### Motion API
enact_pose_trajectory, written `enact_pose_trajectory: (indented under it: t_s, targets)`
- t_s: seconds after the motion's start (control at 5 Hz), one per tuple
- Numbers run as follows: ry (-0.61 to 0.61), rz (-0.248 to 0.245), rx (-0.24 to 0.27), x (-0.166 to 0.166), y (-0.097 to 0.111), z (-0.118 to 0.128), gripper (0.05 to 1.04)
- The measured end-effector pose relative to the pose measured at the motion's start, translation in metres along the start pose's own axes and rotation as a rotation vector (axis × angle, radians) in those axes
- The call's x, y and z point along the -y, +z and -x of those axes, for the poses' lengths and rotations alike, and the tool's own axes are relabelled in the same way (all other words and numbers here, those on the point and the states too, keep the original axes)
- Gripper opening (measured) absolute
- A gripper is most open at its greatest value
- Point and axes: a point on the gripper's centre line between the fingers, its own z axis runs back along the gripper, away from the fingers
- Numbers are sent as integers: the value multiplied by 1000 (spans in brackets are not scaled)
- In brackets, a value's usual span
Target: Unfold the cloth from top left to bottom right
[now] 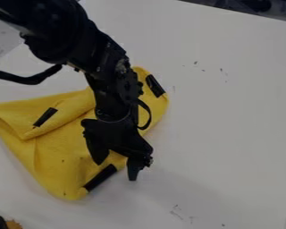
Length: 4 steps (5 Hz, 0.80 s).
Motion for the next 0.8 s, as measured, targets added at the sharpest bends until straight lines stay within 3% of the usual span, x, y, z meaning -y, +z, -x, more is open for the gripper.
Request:
enact_pose_trajectory:
  t_s: [0.4, 0.8]
  targets:
    - [20, -16, 11, 15, 20, 7, 1001]
    - [-52, -32, 15, 12, 24, -10, 1001]
